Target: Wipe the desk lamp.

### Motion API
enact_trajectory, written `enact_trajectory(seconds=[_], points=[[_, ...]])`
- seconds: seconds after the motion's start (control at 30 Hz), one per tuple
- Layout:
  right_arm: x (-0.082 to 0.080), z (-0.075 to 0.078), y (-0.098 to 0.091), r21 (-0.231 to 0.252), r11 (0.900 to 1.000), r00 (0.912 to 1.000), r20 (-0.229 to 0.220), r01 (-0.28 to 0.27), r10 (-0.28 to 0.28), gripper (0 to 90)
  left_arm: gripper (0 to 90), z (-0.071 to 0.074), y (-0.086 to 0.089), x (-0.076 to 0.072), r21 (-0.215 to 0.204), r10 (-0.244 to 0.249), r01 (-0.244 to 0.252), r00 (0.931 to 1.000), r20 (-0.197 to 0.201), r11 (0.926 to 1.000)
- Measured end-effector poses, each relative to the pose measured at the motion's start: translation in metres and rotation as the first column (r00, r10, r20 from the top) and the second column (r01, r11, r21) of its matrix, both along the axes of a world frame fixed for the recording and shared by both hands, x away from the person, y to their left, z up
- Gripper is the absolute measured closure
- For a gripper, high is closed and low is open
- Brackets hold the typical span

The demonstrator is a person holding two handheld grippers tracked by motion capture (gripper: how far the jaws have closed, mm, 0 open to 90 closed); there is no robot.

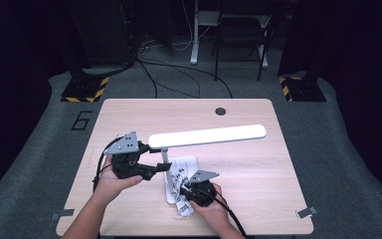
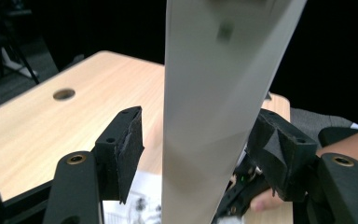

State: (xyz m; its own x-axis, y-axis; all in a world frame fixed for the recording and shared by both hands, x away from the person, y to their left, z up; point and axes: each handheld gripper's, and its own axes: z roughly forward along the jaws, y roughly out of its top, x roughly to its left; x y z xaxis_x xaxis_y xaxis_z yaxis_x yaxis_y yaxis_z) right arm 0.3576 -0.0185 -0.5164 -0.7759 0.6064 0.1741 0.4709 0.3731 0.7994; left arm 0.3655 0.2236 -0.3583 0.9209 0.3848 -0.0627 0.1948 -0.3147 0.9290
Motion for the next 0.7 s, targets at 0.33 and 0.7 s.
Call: enact_trajectory(seconds=[0.33, 0.7], points=[[-0.001, 0.001, -0.007, -0.014, 0.9997, 0.9998, 0.002, 0.019, -0.019, 80.6, 33.4, -0.046, -0.003, 0.004, 0.009, 0.012, -0.012, 0.9993, -0.036, 0.9999], [0.002, 0.005, -0.019, -0.028, 0.9988, 0.9991, 0.0, 0.041, -0.041, 80.4, 33.8, -0.083, -0.007, 0.006, 0.056, 0.021, -0.016, 0.9963, -0.084, 0.9983]])
